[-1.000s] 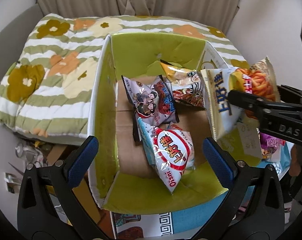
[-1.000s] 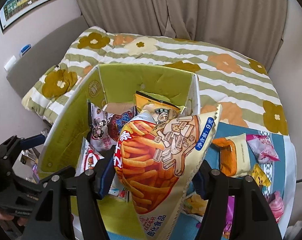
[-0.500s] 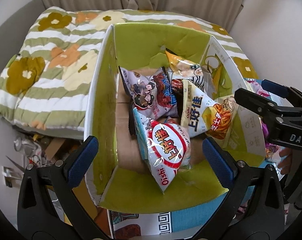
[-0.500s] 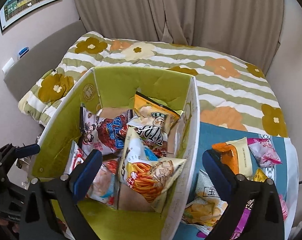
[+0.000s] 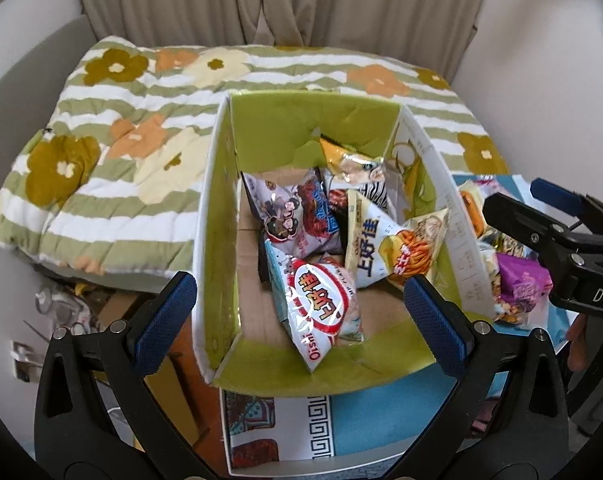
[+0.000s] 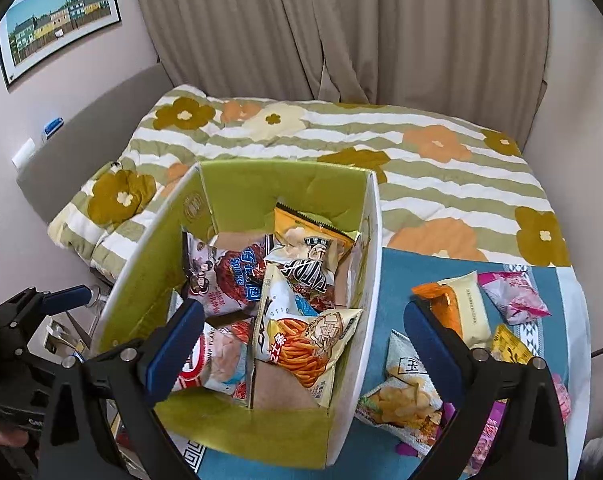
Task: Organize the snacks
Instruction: 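Move both grippers back toward the remaining snacks on the cloth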
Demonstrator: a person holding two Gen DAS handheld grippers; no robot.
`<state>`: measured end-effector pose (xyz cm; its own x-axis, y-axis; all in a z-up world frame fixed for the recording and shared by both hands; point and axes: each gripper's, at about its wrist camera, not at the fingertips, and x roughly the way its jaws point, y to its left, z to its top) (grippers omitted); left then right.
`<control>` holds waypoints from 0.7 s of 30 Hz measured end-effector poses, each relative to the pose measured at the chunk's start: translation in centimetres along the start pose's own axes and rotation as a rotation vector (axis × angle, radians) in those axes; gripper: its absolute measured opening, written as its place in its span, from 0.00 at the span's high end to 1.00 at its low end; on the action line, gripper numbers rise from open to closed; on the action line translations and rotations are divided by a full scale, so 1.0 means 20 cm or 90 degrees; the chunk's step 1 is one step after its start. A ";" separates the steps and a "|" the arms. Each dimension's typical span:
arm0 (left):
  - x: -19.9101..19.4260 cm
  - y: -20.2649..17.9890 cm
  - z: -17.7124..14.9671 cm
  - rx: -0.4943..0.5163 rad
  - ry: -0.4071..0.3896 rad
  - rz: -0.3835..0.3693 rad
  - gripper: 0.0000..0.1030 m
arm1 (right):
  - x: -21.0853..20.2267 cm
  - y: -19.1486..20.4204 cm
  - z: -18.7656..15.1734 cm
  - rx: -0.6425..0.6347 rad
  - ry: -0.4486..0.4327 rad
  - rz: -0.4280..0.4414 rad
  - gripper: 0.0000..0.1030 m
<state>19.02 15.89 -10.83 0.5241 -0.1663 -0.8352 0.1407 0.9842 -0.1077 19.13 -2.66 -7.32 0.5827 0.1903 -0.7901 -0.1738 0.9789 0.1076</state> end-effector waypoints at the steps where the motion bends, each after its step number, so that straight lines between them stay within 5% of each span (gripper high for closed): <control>1: -0.03 0.00 0.00 0.002 -0.007 0.000 0.00 | -0.02 0.00 0.00 0.003 -0.005 -0.003 0.03; 10: -0.25 -0.09 0.00 0.039 -0.065 -0.002 0.00 | -0.28 -0.08 -0.07 0.056 -0.066 -0.049 0.03; 21: -0.31 -0.34 0.04 0.104 -0.089 -0.074 0.00 | -0.58 -0.27 -0.21 0.126 -0.118 -0.143 0.03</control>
<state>15.39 10.25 -4.47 0.6063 -0.2955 -0.7383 0.3351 0.9369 -0.0999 10.03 -10.41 -1.26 0.7262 -0.0385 -0.6864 0.1218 0.9898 0.0733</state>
